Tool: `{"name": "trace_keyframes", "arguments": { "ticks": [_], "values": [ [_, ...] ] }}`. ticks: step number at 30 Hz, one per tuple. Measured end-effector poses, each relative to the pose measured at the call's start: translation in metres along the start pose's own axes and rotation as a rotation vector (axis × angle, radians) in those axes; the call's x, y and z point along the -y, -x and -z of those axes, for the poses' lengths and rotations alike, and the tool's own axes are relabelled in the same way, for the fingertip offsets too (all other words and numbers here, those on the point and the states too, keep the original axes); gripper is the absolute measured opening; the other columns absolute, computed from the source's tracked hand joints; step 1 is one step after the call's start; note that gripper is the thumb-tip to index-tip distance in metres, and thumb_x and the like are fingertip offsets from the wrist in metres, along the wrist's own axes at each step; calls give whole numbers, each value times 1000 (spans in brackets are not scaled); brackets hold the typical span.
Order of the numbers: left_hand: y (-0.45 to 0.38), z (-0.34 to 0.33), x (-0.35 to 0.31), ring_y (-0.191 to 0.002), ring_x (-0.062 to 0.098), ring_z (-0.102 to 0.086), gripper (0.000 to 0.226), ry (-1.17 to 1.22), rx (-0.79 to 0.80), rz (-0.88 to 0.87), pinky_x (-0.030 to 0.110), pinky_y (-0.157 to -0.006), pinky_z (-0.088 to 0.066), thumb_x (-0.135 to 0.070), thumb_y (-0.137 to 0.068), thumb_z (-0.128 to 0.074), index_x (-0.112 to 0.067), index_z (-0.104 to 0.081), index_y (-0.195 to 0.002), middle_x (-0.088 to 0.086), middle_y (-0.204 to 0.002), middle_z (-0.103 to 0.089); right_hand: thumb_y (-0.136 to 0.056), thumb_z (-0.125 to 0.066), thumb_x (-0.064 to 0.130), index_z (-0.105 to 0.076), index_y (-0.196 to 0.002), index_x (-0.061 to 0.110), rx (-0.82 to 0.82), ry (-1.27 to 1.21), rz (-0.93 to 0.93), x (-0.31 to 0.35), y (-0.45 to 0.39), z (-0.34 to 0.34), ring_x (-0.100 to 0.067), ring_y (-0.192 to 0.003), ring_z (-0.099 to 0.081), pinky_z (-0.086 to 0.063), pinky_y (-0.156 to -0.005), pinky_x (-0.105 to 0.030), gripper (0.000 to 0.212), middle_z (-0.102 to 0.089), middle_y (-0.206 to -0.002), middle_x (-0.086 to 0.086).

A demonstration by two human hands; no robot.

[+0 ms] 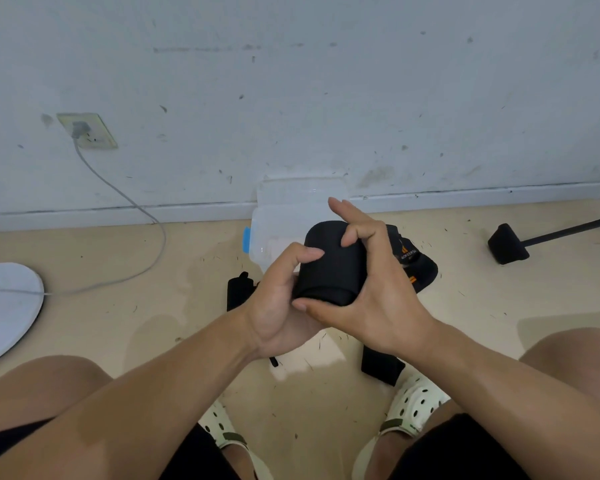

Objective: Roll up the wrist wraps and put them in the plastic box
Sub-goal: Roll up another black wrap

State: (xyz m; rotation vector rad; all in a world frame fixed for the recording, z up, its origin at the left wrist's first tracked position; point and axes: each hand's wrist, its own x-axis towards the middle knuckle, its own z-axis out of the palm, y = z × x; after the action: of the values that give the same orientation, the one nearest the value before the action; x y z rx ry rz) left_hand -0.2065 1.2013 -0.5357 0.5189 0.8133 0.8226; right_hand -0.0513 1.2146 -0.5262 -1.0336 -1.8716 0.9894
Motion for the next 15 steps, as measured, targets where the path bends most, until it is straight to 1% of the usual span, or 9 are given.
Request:
{"name": "trace_keyframes", "arguments": {
  "ticks": [2, 4, 5, 6, 8, 9, 11, 13, 15],
  "values": [
    [0, -2, 1, -104, 18, -72, 42, -25, -1, -28, 27, -86, -58, -40, -92, -51, -17, -80, -111, 6, -114, -75, -64, -95, 25, -34, -110, 34, -5, -14, -7, -1, 0, 3, 1, -139, -44, -47, -99, -16, 76, -41, -156, 13],
    [-2, -4, -2, -106, 17, -72, 38, -129, -54, -69, 28, -83, -59, -41, -94, -58, -17, -73, -118, 5, -114, -76, -65, -95, 19, -34, -108, 35, -9, 16, 1, -3, -1, 6, 3, -125, -53, -49, -89, -13, 77, -50, -142, 14],
    [-3, -4, -5, -105, 17, -72, 40, -220, -92, -81, 29, -81, -59, -44, -92, -62, -18, -71, -120, 4, -113, -76, -65, -95, 19, -34, -107, 34, -12, 52, 11, -4, -2, 7, 2, -121, -55, -49, -87, -13, 76, -52, -136, 14],
    [-5, -4, -9, -108, 20, -73, 45, -317, -121, -82, 34, -85, -60, -48, -89, -69, -17, -70, -122, 5, -114, -77, -64, -94, 20, -35, -107, 32, -9, 99, 30, -5, -3, 8, -2, -119, -56, -49, -87, -16, 74, -53, -131, 14],
    [-6, -1, -18, -117, 28, -70, 63, -499, -137, -52, 48, -104, -55, -52, -78, -78, -12, -68, -126, 10, -121, -76, -65, -91, 24, -36, -111, 32, 32, 177, 64, -9, -5, 10, -10, -117, -56, -49, -87, -24, 72, -53, -126, 15],
    [-6, 1, -22, -118, 30, -70, 68, -558, -132, -35, 50, -107, -53, -51, -74, -79, -10, -68, -126, 11, -120, -76, -66, -91, 25, -36, -116, 34, 65, 210, 68, -11, -5, 12, -12, -119, -56, -49, -90, -26, 75, -52, -127, 16],
    [-5, 3, -22, -113, 28, -73, 59, -621, -118, -13, 47, -105, -55, -44, -76, -79, -10, -69, -124, 10, -117, -77, -68, -92, 28, -30, -139, 40, 136, 283, 72, -14, -4, 14, -8, -131, -51, -47, -102, -27, 95, -47, -138, 18],
    [-5, 1, -16, -109, 23, -75, 47, -654, -127, -8, 42, -101, -57, -41, -81, -78, -13, -72, -119, 7, -113, -79, -70, -92, 30, -16, -158, 35, 194, 331, 86, -15, -4, 15, -3, -143, -41, -41, -113, -25, 116, -43, -152, 15],
    [-4, -3, -8, -104, 20, -76, 35, -648, -168, -23, 37, -94, -58, -36, -85, -77, -13, -75, -112, 6, -106, -80, -71, -93, 32, -8, -163, 30, 233, 352, 99, -14, -4, 15, 0, -150, -31, -33, -119, -22, 126, -39, -159, 11]
  ]
}}
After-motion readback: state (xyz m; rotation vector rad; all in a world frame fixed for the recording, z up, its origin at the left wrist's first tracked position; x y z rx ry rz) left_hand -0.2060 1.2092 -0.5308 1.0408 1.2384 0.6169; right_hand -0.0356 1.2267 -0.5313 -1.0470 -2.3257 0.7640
